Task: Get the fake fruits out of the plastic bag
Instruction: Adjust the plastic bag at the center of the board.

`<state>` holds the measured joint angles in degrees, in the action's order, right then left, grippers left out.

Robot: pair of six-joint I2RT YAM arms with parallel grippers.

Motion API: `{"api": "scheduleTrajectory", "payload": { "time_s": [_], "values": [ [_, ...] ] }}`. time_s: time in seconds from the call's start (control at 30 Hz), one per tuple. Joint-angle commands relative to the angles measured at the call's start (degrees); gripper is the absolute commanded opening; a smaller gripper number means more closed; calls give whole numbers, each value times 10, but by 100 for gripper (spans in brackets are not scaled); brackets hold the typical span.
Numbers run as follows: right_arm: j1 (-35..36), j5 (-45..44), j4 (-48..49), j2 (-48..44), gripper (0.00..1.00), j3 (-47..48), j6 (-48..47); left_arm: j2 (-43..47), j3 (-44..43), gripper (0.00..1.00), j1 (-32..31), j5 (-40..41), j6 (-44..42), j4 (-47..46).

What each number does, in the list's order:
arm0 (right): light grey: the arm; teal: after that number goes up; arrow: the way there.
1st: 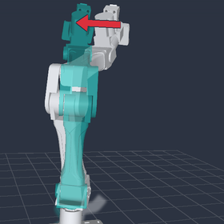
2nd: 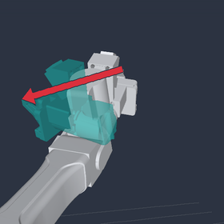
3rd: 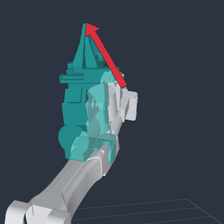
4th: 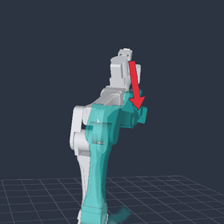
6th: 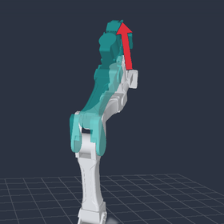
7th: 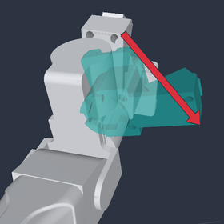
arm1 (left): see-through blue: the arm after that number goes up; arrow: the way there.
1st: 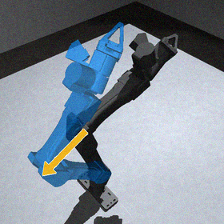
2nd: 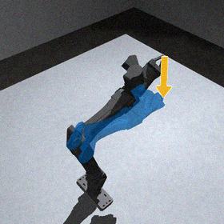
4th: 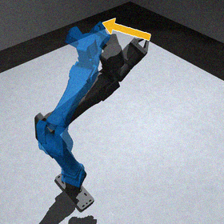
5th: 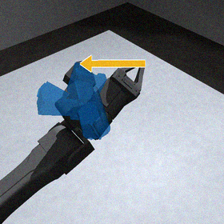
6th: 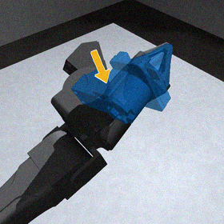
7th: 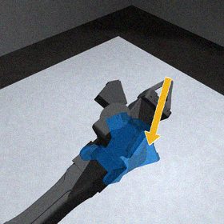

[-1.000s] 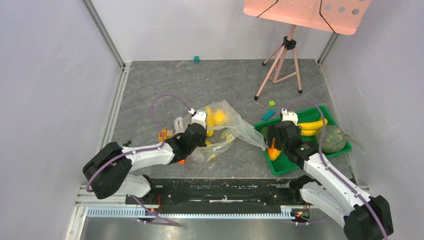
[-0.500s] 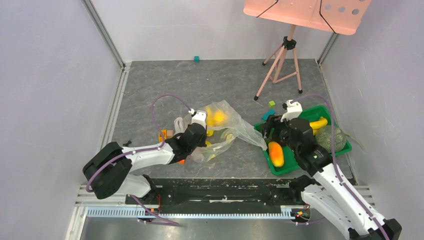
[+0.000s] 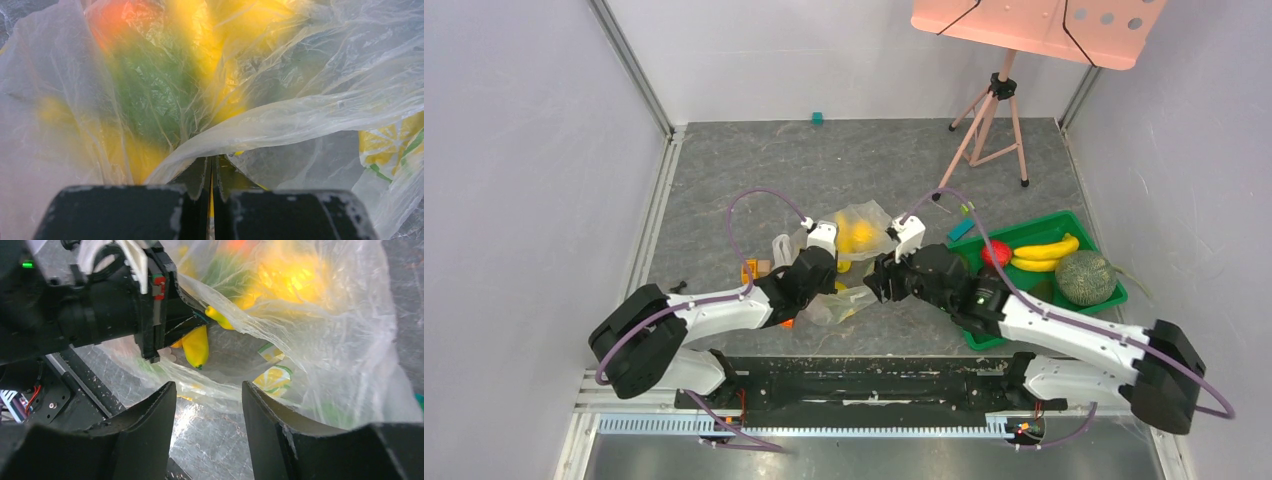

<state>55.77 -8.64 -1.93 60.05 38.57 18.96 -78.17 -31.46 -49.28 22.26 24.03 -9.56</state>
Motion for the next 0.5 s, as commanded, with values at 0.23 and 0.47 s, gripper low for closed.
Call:
{"api": "scheduleTrajectory", "payload": {
  "time_s": [0.23, 0.47],
  "values": [
    [3, -35, 127, 141, 51, 37, 58, 95, 40, 2, 0, 17, -10, -45],
    [4, -33, 154, 215, 50, 63, 60, 137, 49, 2, 0, 40, -1, -2]
  ]
}}
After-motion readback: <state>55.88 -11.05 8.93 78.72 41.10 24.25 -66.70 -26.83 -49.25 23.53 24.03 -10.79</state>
